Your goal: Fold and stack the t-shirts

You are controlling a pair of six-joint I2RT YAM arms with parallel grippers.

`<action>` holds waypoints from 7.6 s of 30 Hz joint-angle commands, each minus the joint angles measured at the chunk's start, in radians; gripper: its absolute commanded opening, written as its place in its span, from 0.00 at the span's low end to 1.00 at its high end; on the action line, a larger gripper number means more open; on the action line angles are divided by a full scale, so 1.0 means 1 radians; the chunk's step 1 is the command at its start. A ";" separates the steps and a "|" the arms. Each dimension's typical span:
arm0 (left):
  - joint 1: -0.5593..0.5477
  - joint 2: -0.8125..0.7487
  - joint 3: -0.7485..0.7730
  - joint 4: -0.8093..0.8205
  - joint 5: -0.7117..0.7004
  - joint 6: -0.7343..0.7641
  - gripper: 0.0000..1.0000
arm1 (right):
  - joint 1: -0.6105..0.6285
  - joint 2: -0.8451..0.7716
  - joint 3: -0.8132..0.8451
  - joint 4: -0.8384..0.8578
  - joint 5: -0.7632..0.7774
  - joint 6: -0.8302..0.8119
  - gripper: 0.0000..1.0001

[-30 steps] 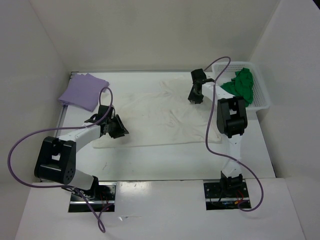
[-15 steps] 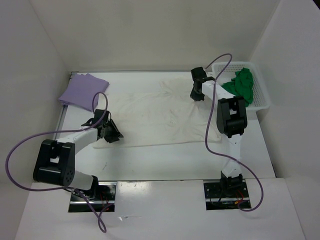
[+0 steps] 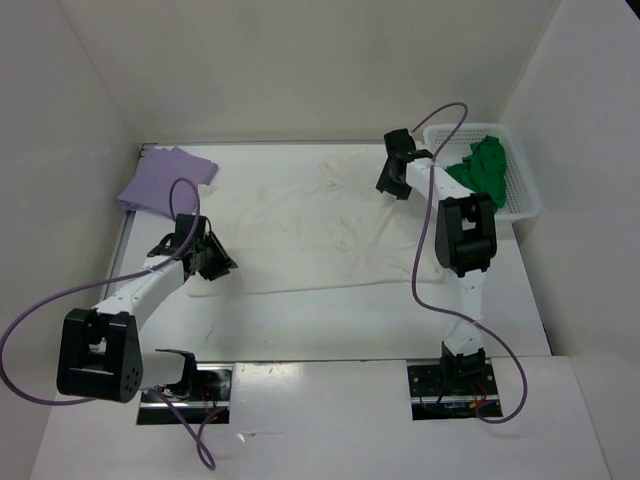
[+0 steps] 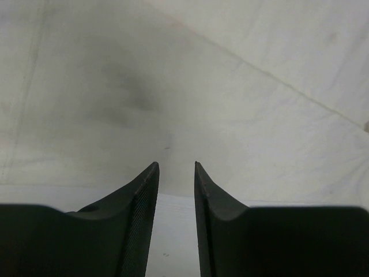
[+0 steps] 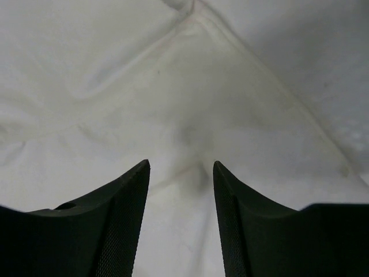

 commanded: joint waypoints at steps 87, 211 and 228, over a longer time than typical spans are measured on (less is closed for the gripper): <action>0.127 0.972 1.096 -0.006 -0.311 0.269 0.43 | 0.200 -0.524 -0.578 0.155 -0.554 0.008 0.08; 0.325 0.125 0.243 0.063 0.004 0.140 0.04 | -0.136 -0.972 -0.740 -0.402 -0.286 -0.051 0.00; 0.323 0.044 0.226 0.079 0.051 0.047 0.42 | 0.112 -0.888 -0.636 -0.370 -0.201 -0.035 0.07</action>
